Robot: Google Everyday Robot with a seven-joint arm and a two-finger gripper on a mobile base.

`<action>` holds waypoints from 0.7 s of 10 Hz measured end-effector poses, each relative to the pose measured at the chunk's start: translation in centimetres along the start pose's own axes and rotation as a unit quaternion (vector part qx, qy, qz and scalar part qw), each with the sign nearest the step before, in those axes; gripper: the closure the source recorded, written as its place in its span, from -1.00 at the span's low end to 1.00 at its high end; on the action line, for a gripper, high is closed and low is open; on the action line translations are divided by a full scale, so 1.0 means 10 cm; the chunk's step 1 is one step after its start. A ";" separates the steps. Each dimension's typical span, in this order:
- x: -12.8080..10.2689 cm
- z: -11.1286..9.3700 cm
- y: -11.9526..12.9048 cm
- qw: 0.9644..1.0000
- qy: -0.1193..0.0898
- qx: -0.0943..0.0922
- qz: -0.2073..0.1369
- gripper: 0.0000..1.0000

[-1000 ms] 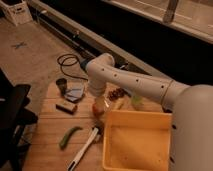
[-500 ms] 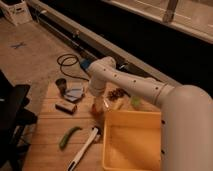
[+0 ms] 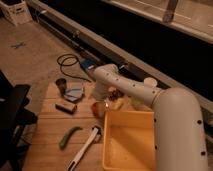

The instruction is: Place apple in plastic cup

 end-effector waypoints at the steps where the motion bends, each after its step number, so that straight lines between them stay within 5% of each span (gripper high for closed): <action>1: 0.07 0.01 0.04 1.000 -0.007 0.000 0.008 -0.51; 7: 0.09 0.03 0.19 0.998 -0.055 0.008 0.013 0.69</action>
